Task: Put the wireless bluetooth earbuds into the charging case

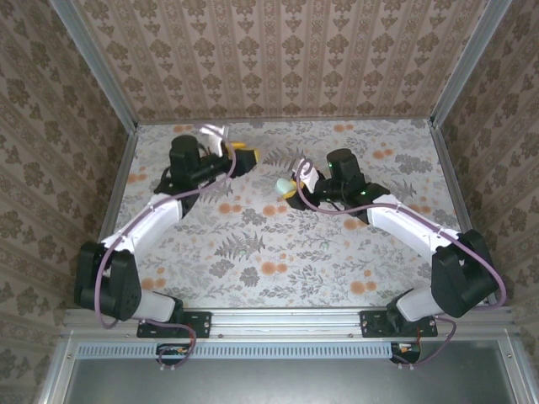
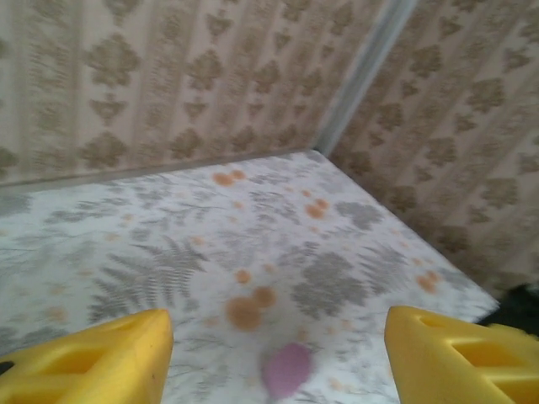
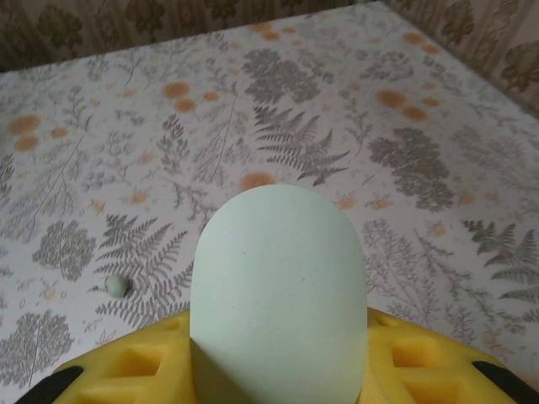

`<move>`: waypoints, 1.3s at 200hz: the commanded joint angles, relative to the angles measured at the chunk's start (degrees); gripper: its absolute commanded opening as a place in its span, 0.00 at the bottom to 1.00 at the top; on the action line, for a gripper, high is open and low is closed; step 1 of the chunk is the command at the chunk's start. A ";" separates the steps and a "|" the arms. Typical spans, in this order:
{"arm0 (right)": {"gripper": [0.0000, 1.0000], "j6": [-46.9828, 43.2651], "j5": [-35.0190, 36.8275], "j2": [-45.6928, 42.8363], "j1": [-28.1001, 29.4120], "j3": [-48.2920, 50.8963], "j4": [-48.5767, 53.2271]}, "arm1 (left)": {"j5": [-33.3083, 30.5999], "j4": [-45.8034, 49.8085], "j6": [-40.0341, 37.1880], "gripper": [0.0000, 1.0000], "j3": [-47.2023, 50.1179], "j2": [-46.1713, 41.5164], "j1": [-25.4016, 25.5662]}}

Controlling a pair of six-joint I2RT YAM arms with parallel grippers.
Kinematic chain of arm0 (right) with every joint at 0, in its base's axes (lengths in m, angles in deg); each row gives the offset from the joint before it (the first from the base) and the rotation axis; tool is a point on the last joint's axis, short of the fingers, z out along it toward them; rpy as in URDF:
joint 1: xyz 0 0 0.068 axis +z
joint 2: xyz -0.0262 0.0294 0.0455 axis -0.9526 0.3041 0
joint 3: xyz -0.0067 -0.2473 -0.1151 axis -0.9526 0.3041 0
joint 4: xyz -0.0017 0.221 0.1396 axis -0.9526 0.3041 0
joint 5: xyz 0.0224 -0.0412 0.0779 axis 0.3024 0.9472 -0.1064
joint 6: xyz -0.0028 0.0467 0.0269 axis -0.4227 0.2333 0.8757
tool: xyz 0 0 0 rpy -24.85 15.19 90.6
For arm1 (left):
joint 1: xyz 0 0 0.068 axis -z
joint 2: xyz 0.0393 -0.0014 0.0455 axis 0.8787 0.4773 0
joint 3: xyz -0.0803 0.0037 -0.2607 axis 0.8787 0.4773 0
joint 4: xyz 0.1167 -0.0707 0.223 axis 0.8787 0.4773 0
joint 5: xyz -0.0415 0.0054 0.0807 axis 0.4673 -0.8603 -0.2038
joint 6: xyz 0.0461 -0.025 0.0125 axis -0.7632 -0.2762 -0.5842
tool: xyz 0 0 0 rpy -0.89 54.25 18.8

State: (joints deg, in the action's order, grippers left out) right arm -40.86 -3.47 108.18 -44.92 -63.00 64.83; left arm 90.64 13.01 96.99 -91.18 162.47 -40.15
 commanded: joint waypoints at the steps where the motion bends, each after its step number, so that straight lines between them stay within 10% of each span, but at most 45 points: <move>1: 0.35 2.98 1.50 -2.19 -0.04 0.22 -4.06 | 10.72 12.75 3.77 0.69 -7.46 3.30 1.24; 144: 0.35 1.66 13.11 -5.83 0.22 2.75 -12.55 | 18.01 20.44 6.05 0.69 -17.01 10.76 8.03; 260: 0.38 2.04 13.01 -7.26 0.95 3.31 -14.78 | 15.90 20.25 7.51 0.32 -18.01 12.03 8.72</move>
State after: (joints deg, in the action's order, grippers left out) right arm -38.35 9.29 103.68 -44.55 -60.18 52.18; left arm 107.30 33.34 104.79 -107.59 174.54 -31.82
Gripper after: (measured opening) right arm 0.392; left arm 0.345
